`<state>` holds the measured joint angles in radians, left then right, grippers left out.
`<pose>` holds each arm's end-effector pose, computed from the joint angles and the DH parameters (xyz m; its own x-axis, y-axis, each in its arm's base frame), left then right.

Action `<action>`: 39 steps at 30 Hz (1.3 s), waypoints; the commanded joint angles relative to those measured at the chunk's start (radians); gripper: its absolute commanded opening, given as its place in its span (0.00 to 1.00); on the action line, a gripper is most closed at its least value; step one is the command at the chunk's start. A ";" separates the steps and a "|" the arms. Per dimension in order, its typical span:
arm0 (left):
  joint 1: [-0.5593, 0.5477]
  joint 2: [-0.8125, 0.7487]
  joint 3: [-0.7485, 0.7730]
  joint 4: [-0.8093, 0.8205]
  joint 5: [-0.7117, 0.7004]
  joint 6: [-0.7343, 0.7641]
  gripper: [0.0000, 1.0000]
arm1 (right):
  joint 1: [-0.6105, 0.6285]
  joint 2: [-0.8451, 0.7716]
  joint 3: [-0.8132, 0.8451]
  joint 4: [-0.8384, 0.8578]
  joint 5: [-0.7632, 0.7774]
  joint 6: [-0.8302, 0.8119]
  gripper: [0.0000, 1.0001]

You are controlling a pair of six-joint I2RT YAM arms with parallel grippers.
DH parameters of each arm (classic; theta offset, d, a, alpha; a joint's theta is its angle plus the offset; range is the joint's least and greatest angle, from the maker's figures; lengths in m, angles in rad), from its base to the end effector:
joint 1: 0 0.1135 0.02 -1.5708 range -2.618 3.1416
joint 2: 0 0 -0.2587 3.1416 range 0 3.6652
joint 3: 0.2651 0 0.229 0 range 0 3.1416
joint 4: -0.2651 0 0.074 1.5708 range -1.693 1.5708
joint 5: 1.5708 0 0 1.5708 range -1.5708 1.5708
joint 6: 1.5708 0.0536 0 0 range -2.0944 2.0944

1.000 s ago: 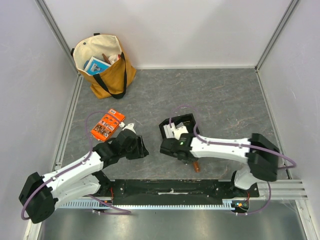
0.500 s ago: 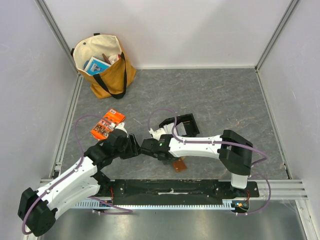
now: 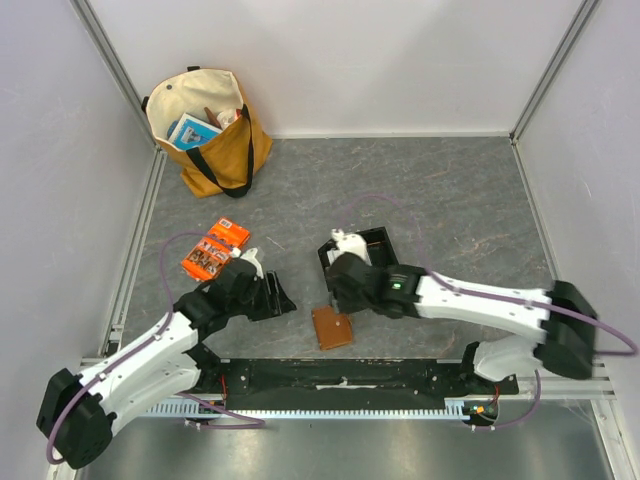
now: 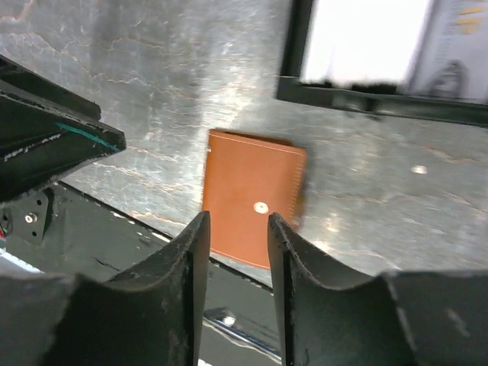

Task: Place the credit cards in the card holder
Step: Close the card holder at the center of the board.

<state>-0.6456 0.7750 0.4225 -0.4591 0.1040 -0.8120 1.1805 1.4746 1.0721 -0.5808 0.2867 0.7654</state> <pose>0.1172 -0.0953 0.1822 -0.8743 -0.2450 -0.4190 0.0306 0.8337 -0.5513 0.1249 0.2638 0.2353 -0.8016 -0.2018 -0.5628 -0.3772 0.9010 0.2143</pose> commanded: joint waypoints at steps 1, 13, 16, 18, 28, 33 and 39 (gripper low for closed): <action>-0.025 0.062 -0.014 0.161 0.106 0.025 0.61 | -0.067 -0.225 -0.196 0.097 0.000 -0.003 0.35; -0.247 0.363 0.072 0.321 -0.003 -0.068 0.31 | -0.255 -0.323 -0.434 0.320 -0.251 -0.187 0.00; -0.256 0.383 0.068 0.359 0.016 -0.084 0.31 | -0.260 -0.287 -0.434 0.358 -0.322 -0.221 0.00; -0.267 0.411 0.088 0.364 0.023 -0.084 0.31 | -0.260 -0.270 -0.436 0.372 -0.346 -0.225 0.00; -0.305 0.578 0.150 0.392 0.034 -0.095 0.28 | -0.260 -0.197 -0.446 0.423 -0.491 -0.262 0.00; -0.308 0.609 0.154 0.375 0.023 -0.085 0.27 | -0.260 -0.191 -0.471 0.427 -0.506 -0.268 0.00; -0.310 0.606 0.148 0.355 0.014 -0.069 0.26 | -0.260 -0.244 -0.486 0.401 -0.434 -0.238 0.00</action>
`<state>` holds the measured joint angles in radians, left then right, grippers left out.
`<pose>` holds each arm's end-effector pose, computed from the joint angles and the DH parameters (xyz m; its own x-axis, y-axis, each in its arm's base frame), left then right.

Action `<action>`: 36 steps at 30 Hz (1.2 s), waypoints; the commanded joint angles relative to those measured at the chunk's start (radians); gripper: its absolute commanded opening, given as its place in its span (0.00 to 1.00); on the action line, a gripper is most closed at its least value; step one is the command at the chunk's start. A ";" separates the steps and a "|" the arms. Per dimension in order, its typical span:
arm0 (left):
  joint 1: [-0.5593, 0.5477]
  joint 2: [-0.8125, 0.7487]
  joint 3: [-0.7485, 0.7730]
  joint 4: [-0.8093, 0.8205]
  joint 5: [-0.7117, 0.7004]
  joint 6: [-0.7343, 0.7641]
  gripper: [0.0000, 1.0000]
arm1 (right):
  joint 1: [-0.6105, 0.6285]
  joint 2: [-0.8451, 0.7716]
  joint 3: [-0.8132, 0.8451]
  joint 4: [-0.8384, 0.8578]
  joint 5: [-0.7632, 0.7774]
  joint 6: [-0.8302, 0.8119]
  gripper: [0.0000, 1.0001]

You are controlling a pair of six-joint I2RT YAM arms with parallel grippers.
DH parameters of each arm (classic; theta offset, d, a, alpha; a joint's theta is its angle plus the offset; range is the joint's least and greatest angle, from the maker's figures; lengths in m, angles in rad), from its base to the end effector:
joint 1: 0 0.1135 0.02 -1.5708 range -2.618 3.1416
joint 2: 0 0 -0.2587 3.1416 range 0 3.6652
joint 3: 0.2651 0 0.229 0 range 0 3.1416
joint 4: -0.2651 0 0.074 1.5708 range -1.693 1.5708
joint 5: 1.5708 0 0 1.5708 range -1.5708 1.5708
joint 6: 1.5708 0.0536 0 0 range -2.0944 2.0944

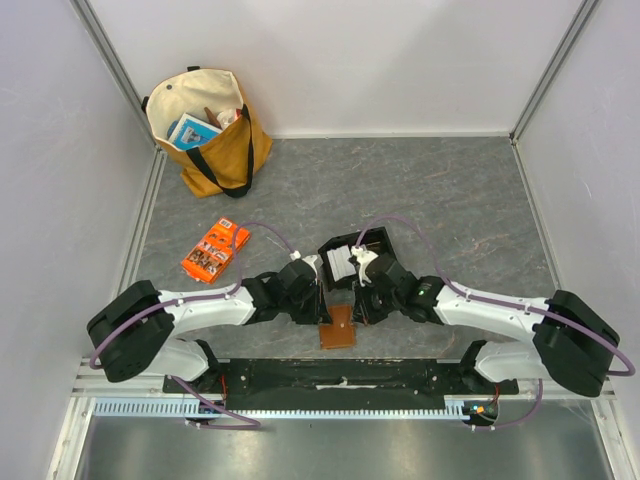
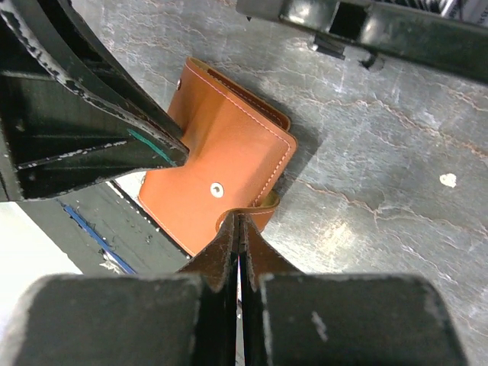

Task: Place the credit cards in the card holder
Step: Close the card holder at the center of the board.

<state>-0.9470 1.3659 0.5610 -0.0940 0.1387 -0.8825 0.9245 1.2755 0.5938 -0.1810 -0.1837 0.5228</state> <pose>0.1359 -0.2015 0.1496 -0.9501 0.0107 -0.3118 0.1895 0.8137 -0.5495 0.1346 0.1947 0.1721 -0.8240 -0.2771 -0.4942 -0.5136 0.7336 0.4450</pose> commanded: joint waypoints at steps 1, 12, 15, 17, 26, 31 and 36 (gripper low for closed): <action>-0.007 0.015 0.011 -0.010 -0.022 0.004 0.26 | -0.004 -0.066 -0.012 -0.003 0.062 0.008 0.00; -0.019 -0.008 0.040 0.007 0.012 0.043 0.32 | -0.004 -0.078 -0.049 -0.031 0.044 0.037 0.00; -0.024 -0.027 0.043 0.028 0.029 0.056 0.34 | -0.004 -0.053 -0.051 -0.008 0.013 0.036 0.00; -0.026 -0.022 0.045 0.028 0.038 0.062 0.34 | -0.004 -0.050 -0.049 -0.002 0.009 0.037 0.00; -0.045 -0.014 0.030 0.024 0.050 0.057 0.29 | -0.001 -0.022 -0.043 0.034 -0.034 0.046 0.00; -0.050 0.004 0.027 0.020 0.050 0.057 0.20 | -0.003 -0.004 -0.037 0.046 -0.049 0.048 0.00; -0.055 0.033 0.028 0.020 0.045 0.057 0.15 | -0.001 0.022 -0.035 0.063 -0.057 0.043 0.00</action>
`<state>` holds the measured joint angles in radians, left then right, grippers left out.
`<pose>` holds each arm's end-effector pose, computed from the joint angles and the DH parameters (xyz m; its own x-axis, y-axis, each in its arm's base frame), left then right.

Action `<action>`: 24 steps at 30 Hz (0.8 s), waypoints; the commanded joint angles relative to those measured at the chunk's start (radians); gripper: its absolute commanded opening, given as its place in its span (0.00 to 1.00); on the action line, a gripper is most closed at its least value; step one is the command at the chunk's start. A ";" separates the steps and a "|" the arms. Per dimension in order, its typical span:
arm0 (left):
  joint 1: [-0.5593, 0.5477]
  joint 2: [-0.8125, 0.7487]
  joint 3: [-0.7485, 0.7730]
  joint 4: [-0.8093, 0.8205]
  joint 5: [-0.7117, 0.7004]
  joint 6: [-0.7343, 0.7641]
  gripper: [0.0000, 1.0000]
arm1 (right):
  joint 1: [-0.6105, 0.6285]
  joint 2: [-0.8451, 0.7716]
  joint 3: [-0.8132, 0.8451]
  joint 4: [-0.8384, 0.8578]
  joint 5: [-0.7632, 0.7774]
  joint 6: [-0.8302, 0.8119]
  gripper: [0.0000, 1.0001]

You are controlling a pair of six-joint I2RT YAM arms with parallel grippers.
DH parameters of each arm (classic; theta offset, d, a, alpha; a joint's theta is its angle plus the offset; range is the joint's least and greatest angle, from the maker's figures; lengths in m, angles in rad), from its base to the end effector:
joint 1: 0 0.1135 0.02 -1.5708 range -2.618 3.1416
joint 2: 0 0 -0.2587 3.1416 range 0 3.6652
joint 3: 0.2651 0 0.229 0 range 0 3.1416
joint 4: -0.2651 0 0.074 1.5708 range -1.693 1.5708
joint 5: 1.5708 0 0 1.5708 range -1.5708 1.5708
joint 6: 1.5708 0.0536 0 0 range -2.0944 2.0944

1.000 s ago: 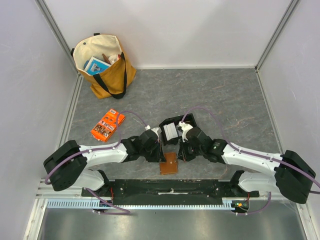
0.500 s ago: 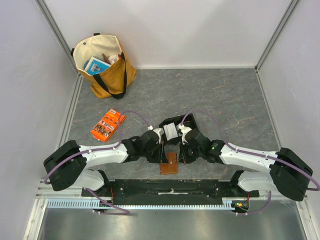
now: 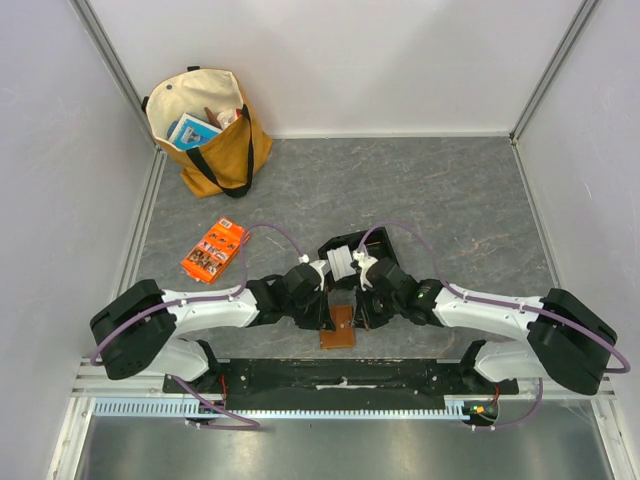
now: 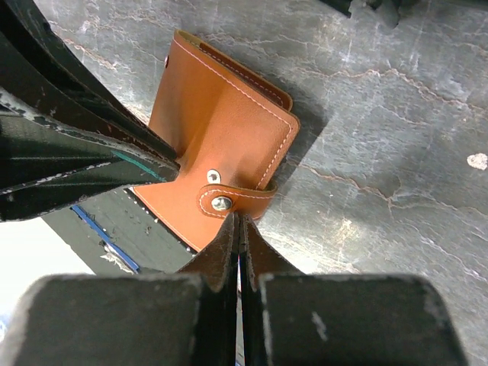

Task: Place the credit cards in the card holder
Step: Close the card holder at the center of the board.

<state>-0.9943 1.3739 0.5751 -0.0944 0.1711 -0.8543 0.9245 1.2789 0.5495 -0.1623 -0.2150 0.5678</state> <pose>0.1265 -0.2113 0.1519 -0.9458 0.0914 -0.3117 0.2605 0.7865 -0.5599 0.1292 0.1902 0.1604 -0.8579 -0.2648 -0.4403 -0.4736 0.7399 0.4777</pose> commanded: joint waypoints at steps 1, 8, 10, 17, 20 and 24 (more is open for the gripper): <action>-0.010 0.030 0.015 0.021 0.015 0.031 0.14 | -0.001 0.025 0.012 0.044 -0.030 -0.005 0.00; -0.017 0.065 0.012 0.028 -0.001 0.021 0.11 | -0.001 0.063 0.027 0.052 -0.050 -0.023 0.00; -0.017 0.067 0.012 0.030 0.001 0.021 0.11 | -0.001 0.068 0.032 0.053 -0.053 -0.025 0.00; -0.018 0.070 0.011 0.030 0.001 0.024 0.09 | 0.000 0.040 0.035 0.055 -0.026 -0.016 0.00; -0.017 0.076 0.009 0.028 0.002 0.027 0.09 | -0.001 0.057 0.035 0.063 -0.030 -0.009 0.00; -0.021 0.080 0.014 0.022 -0.002 0.031 0.08 | 0.000 0.054 0.036 0.083 -0.029 0.003 0.00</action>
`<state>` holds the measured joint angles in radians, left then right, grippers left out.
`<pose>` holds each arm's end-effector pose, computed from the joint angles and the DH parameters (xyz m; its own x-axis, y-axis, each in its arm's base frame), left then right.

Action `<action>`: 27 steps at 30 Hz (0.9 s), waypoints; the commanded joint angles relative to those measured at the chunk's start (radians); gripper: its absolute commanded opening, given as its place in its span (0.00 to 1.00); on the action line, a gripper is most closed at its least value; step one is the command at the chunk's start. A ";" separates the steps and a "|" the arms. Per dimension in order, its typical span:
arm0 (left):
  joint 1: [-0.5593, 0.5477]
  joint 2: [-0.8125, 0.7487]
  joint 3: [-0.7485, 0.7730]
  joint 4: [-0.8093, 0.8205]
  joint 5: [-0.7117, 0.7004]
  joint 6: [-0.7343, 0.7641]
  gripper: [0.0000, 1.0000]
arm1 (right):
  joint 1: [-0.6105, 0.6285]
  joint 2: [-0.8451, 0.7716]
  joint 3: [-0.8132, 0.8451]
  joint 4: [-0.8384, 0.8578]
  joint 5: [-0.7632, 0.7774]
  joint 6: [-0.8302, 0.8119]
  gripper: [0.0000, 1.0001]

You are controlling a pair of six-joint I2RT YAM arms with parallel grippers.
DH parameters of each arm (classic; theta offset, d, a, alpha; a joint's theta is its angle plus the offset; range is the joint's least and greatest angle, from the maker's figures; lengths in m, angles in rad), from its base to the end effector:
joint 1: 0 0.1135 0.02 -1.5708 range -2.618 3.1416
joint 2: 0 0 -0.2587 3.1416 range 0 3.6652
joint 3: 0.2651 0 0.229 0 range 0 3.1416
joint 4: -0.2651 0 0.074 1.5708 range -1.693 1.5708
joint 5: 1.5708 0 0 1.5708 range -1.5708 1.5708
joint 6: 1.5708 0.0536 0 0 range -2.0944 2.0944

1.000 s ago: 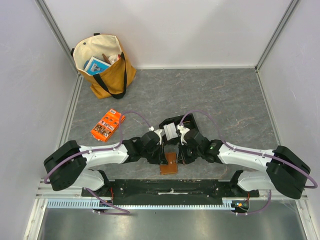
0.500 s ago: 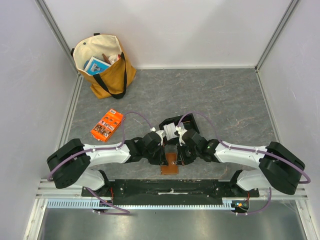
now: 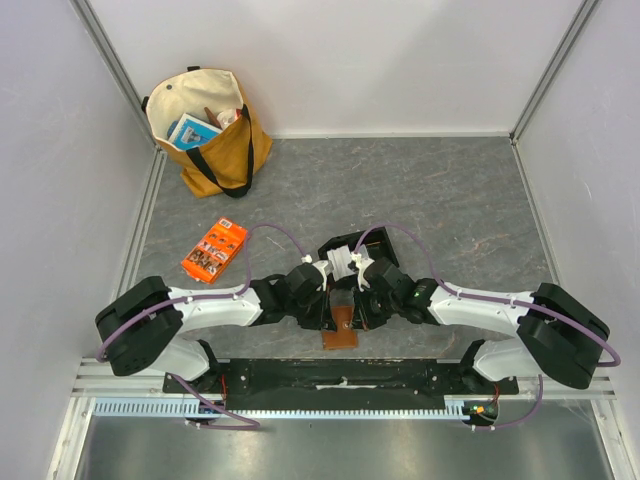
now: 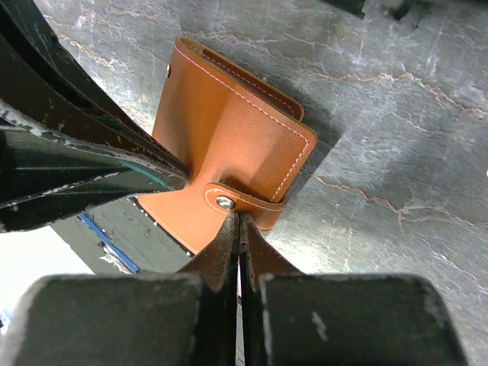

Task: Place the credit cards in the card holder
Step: Close the card holder at the center of the board.

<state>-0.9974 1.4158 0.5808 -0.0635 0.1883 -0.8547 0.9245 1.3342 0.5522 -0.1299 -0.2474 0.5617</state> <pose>0.1281 -0.2169 0.1465 -0.9488 0.1033 -0.2983 0.2630 0.7813 -0.5660 0.1314 0.1960 0.1522 -0.8634 -0.2870 -0.4150 -0.4779 0.7291 0.4900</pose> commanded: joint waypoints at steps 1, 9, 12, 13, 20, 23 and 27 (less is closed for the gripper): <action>-0.018 0.040 0.010 -0.012 -0.021 0.032 0.08 | -0.001 -0.001 0.035 0.052 0.007 0.010 0.00; -0.020 0.046 0.013 -0.013 -0.027 0.032 0.07 | 0.000 0.045 0.057 0.049 -0.021 0.000 0.00; -0.021 0.041 0.011 -0.019 -0.033 0.029 0.07 | -0.001 0.031 0.064 0.018 -0.023 -0.013 0.01; -0.021 0.040 0.011 -0.021 -0.038 0.029 0.07 | 0.000 0.017 0.064 0.012 -0.024 -0.014 0.02; -0.021 0.021 0.010 -0.036 -0.053 0.028 0.06 | -0.001 -0.119 0.054 -0.028 0.066 0.020 0.03; -0.020 0.020 0.010 -0.036 -0.052 0.028 0.06 | -0.001 -0.119 0.055 -0.039 0.114 0.026 0.03; -0.021 0.020 0.011 -0.036 -0.052 0.029 0.06 | -0.001 -0.061 0.068 -0.050 0.112 0.017 0.02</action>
<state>-1.0096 1.4277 0.5903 -0.0574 0.1848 -0.8547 0.9249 1.2320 0.5861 -0.1551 -0.1711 0.5785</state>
